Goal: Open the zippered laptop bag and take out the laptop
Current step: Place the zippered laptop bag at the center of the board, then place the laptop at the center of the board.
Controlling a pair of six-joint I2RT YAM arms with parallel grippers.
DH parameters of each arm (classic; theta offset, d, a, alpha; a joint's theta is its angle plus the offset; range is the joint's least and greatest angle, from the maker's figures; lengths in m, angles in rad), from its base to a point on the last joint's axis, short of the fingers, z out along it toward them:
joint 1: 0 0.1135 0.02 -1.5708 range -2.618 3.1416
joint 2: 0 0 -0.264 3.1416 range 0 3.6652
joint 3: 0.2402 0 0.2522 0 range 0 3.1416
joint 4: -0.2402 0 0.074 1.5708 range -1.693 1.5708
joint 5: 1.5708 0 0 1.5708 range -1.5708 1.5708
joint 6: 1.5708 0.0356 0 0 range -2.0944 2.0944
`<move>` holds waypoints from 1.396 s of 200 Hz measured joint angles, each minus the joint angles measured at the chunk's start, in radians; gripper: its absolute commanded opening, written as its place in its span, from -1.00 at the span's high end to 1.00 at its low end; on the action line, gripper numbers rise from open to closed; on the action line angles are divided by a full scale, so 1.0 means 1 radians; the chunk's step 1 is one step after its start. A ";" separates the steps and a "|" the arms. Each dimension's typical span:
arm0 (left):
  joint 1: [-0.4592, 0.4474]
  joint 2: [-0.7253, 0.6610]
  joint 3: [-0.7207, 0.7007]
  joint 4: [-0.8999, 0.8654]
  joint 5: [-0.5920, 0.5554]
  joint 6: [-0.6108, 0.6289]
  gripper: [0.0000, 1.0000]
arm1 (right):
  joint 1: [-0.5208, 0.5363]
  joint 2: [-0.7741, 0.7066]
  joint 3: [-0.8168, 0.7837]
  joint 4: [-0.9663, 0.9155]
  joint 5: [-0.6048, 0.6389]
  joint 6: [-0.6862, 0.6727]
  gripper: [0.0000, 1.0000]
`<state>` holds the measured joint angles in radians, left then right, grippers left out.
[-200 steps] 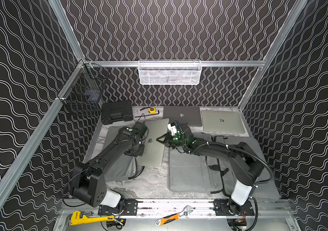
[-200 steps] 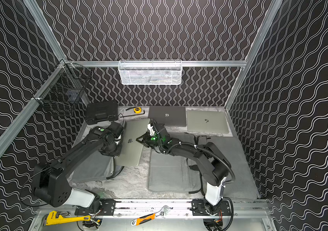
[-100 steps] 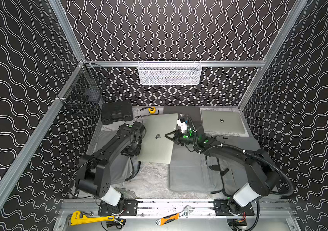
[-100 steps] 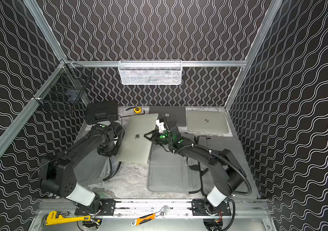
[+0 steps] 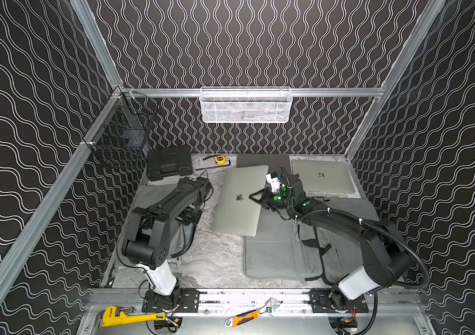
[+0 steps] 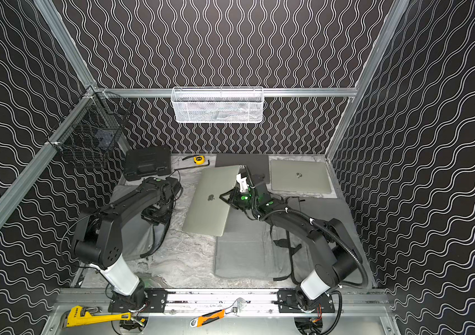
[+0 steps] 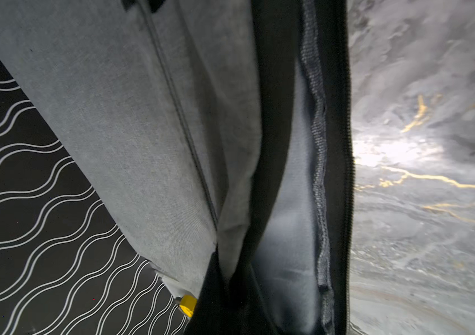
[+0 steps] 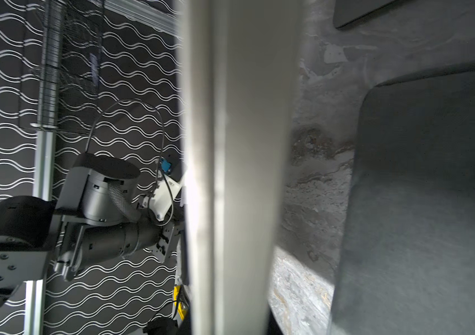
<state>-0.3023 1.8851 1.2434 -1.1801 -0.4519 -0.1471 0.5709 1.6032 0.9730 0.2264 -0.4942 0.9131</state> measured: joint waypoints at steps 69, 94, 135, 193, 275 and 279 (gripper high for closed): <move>0.001 0.029 0.023 -0.027 -0.031 0.015 -0.50 | 0.016 0.131 0.078 -0.056 -0.031 -0.035 1.00; 0.001 -0.011 0.020 -0.023 -0.005 0.016 -0.53 | 0.035 0.178 0.113 -0.067 -0.045 -0.042 1.00; 0.001 -0.175 -0.026 0.045 0.175 0.048 -0.53 | 0.052 0.263 0.141 -0.061 -0.075 -0.014 1.00; 0.001 -0.256 -0.041 0.143 0.343 0.048 -0.52 | 0.098 0.382 0.216 -0.007 -0.133 0.010 1.00; 0.008 -0.241 -0.146 0.347 0.564 -0.013 0.05 | 0.132 0.474 0.239 0.078 -0.154 0.011 0.81; 0.008 -0.231 -0.152 0.369 0.575 -0.023 0.05 | 0.132 0.476 0.237 0.082 -0.154 0.011 0.79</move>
<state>-0.2943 1.6539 1.0912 -0.8116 0.1226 -0.1696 0.7025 2.0792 1.2102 0.3088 -0.6479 0.9245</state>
